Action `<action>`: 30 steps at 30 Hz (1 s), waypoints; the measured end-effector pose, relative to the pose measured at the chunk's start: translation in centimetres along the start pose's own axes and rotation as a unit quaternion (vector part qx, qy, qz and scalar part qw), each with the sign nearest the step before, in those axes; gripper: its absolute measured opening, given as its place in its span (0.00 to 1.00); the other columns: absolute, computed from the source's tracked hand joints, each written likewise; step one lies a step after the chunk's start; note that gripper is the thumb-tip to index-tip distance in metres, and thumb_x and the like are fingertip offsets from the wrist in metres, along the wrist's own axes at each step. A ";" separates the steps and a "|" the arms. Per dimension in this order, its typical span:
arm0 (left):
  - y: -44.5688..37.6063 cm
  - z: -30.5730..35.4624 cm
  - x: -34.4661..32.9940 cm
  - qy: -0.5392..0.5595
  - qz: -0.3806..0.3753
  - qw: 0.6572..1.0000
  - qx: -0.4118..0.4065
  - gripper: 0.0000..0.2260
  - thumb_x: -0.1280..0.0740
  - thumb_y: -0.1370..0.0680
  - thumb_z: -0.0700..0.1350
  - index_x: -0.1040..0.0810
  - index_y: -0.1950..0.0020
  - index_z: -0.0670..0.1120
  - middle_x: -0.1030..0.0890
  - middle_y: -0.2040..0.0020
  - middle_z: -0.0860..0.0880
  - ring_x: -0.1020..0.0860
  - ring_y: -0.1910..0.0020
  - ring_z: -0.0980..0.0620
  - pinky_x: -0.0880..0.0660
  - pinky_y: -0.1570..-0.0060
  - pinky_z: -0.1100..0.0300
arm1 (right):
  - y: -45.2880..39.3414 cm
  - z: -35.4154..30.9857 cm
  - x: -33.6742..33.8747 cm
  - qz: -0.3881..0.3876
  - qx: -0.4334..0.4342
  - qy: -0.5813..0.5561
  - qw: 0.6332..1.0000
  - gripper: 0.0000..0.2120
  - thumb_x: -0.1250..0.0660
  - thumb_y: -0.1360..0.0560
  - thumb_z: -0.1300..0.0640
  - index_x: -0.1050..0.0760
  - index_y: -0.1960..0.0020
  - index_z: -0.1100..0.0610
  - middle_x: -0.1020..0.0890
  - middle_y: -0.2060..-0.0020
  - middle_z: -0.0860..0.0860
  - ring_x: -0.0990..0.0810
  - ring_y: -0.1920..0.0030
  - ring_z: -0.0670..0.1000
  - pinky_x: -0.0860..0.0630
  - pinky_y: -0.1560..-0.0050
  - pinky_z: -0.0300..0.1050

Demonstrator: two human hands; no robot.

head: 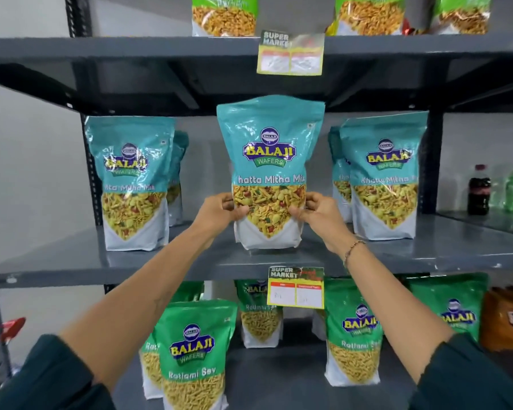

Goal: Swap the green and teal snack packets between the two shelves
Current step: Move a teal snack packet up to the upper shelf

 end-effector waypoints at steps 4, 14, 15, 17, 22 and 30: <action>-2.7 -1.5 -1.0 -0.022 0.010 1.000 0.003 0.09 0.29 0.29 0.37 0.21 0.50 0.44 0.19 0.52 0.46 0.21 0.50 0.49 0.24 0.45 0.53 | -2.4 1.9 0.3 0.001 -0.019 0.012 1.000 0.14 0.29 0.32 0.64 0.27 0.48 0.58 0.20 0.51 0.54 0.21 0.52 0.49 0.24 0.53 0.39; -5.3 -3.9 -1.6 -0.046 0.011 0.999 0.020 0.13 0.29 0.28 0.39 0.24 0.44 0.43 0.19 0.48 0.44 0.21 0.47 0.47 0.24 0.41 0.49 | -4.8 4.2 0.5 -0.039 -0.020 0.079 0.996 0.16 0.29 0.31 0.59 0.29 0.45 0.58 0.20 0.46 0.55 0.22 0.44 0.52 0.25 0.42 0.49; -5.4 -4.0 -1.6 -0.053 0.011 0.998 0.016 0.13 0.29 0.28 0.39 0.24 0.45 0.43 0.19 0.48 0.45 0.21 0.46 0.46 0.24 0.42 0.49 | -4.9 4.3 0.5 -0.040 -0.019 0.083 0.996 0.17 0.29 0.31 0.58 0.29 0.45 0.58 0.20 0.45 0.55 0.22 0.44 0.53 0.25 0.41 0.49; -5.5 -4.3 -1.7 -0.057 0.014 0.998 0.007 0.14 0.29 0.28 0.40 0.24 0.44 0.43 0.19 0.48 0.45 0.22 0.46 0.47 0.24 0.42 0.50 | -4.9 4.5 0.4 -0.046 -0.016 0.092 0.995 0.18 0.29 0.30 0.57 0.30 0.43 0.59 0.21 0.44 0.55 0.23 0.43 0.53 0.26 0.40 0.50; -5.0 -4.3 -2.0 -0.045 -0.015 0.999 0.006 0.14 0.33 0.25 0.41 0.26 0.40 0.42 0.21 0.47 0.47 0.23 0.49 0.52 0.25 0.41 0.53 | -4.8 4.4 0.4 -0.060 -0.016 0.113 0.992 0.19 0.31 0.29 0.53 0.31 0.42 0.58 0.22 0.42 0.54 0.25 0.42 0.51 0.27 0.40 0.48; -3.5 -4.3 -2.4 -0.047 -0.043 0.996 0.054 0.22 0.32 0.26 0.50 0.32 0.36 0.44 0.24 0.37 0.47 0.26 0.38 0.49 0.29 0.36 0.52 | -3.6 4.0 0.8 -0.062 -0.068 0.142 0.986 0.28 0.34 0.27 0.48 0.39 0.33 0.57 0.27 0.40 0.50 0.30 0.41 0.47 0.33 0.42 0.44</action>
Point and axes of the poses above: each hand's wrist, its own y-axis away from the middle knuckle, its own x-axis out of the back of the hand, z = x × y, the point moved 2 cm from there along -y, towards the middle knuckle
